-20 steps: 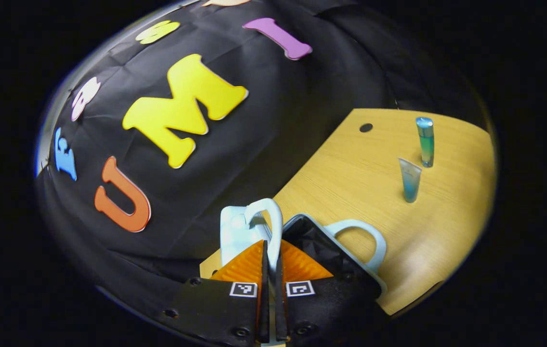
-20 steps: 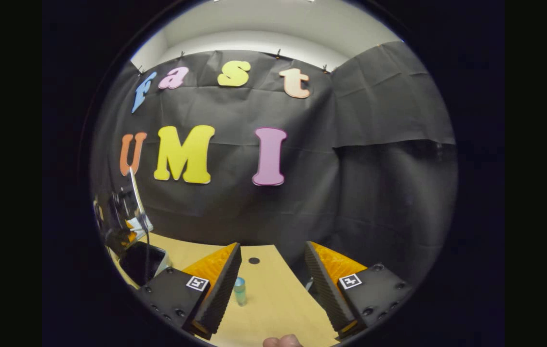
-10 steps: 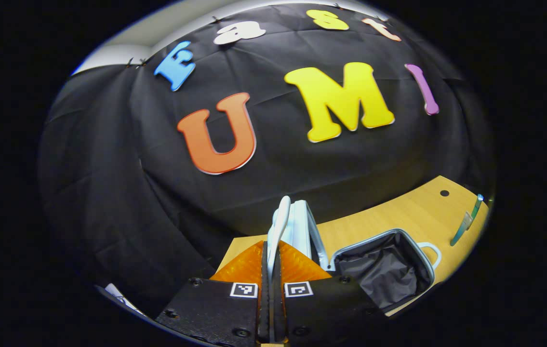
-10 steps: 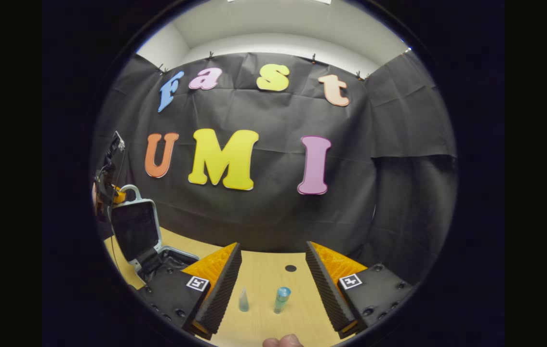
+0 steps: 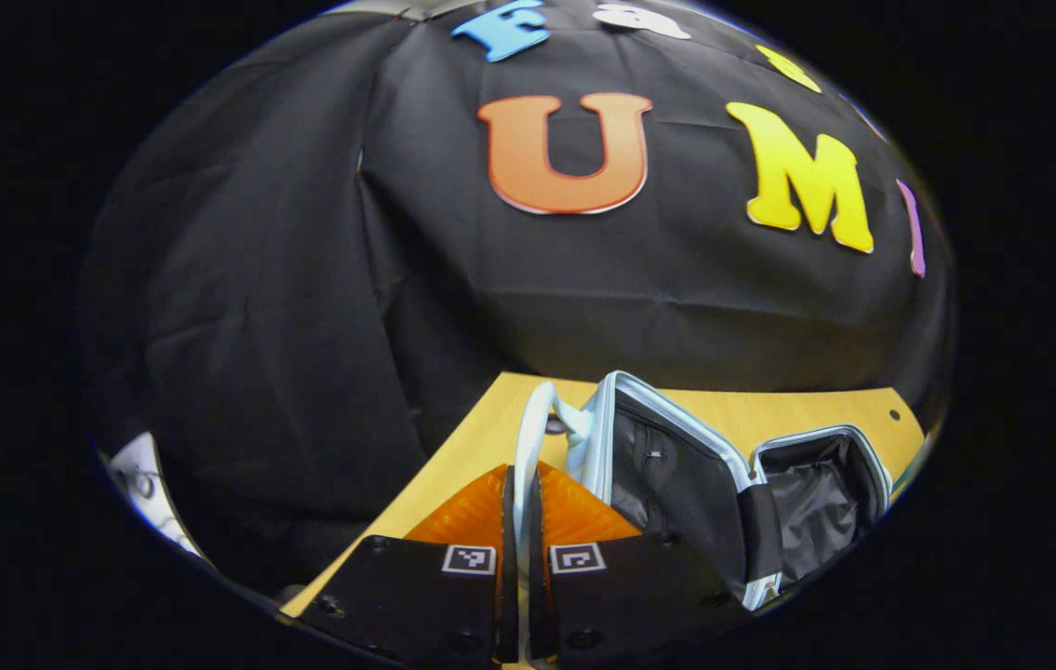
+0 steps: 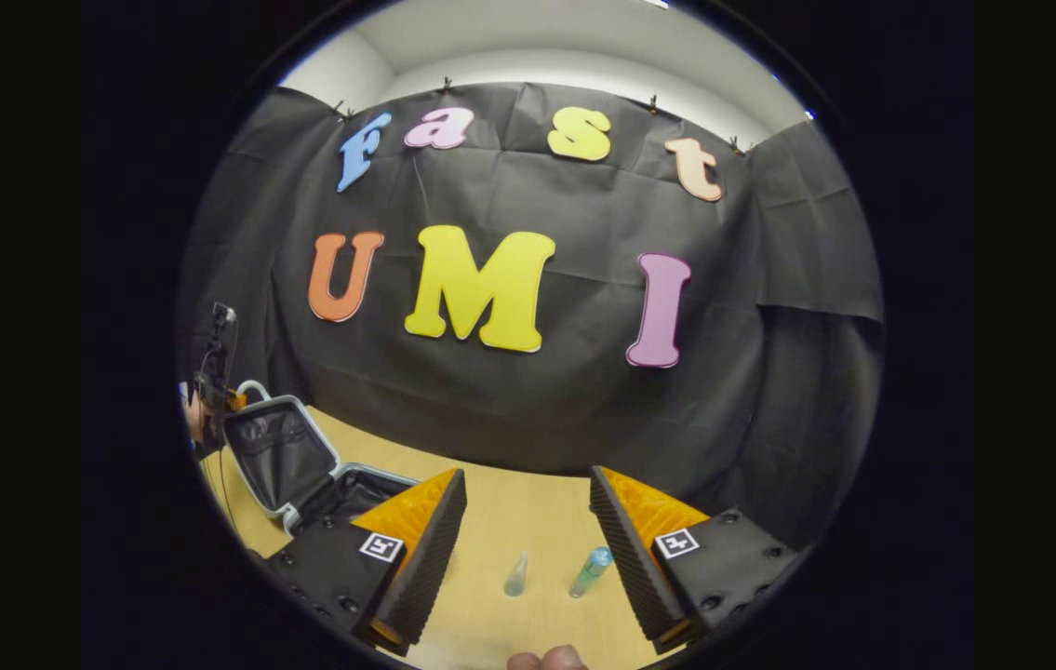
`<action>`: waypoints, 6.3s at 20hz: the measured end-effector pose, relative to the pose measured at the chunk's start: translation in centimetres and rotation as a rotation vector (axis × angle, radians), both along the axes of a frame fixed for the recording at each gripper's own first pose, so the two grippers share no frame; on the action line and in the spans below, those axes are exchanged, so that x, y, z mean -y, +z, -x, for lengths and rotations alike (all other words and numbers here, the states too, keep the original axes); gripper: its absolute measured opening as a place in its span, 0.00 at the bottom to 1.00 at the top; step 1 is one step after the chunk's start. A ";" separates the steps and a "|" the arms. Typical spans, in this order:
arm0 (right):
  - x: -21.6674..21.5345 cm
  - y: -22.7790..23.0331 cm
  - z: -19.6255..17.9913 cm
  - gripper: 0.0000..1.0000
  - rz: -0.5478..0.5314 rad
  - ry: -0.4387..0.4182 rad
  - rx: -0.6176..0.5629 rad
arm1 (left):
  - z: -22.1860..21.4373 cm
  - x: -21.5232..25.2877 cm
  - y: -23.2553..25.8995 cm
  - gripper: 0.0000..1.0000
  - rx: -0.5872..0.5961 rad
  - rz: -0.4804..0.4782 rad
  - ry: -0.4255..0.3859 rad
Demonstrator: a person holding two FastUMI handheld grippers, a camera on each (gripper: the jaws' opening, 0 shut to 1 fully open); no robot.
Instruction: First open the suitcase, pack the skin care products into it, and then close the suitcase.
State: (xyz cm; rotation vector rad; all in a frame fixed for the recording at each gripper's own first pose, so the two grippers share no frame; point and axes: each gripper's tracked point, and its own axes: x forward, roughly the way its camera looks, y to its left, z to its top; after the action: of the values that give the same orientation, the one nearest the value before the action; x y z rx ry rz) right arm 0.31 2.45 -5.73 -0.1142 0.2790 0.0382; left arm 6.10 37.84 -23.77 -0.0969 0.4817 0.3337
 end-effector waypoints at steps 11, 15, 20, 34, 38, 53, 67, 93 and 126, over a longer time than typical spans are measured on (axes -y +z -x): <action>-4.0 -1.1 -1.2 0.80 0.011 0.072 -0.031 | 3.1 -1.6 -11.9 0.12 -0.134 0.323 0.116; -3.4 -1.3 -1.4 0.79 0.009 0.076 -0.020 | 2.4 -0.6 -6.8 0.52 0.013 0.292 0.085; -2.1 -2.2 -1.1 0.79 -0.008 0.081 -0.023 | 1.8 2.1 1.9 0.98 0.153 0.107 0.060; 12.1 -4.4 1.2 0.78 -0.048 -0.008 -0.010 | 4.1 42.3 11.2 0.98 0.285 0.121 -0.393; 15.4 -6.7 2.0 0.78 -0.039 -0.009 -0.051 | 5.0 48.0 10.5 0.98 0.287 0.096 -0.414; 23.9 -11.7 4.3 0.79 -0.015 -0.059 -0.198 | 2.3 62.4 -7.2 0.98 -0.068 0.096 -0.578; 26.6 -13.4 4.0 0.79 -0.015 -0.137 -0.255 | -2.6 64.9 -13.2 0.44 -0.230 0.065 -0.638; 12.9 -34.2 -6.6 0.61 -0.190 0.049 -0.564 | 12.1 44.1 1.1 0.36 -0.254 0.231 -0.294; 13.4 -16.3 7.1 0.35 -0.495 0.037 -0.653 | 5.1 38.3 -13.1 0.34 -1.235 0.535 -0.496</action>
State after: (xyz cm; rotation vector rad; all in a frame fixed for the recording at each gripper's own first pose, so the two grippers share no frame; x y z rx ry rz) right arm -6.80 -10.95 -22.07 0.3949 0.9093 0.1806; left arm 0.95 -0.49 -36.84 -0.2846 1.7789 -0.2871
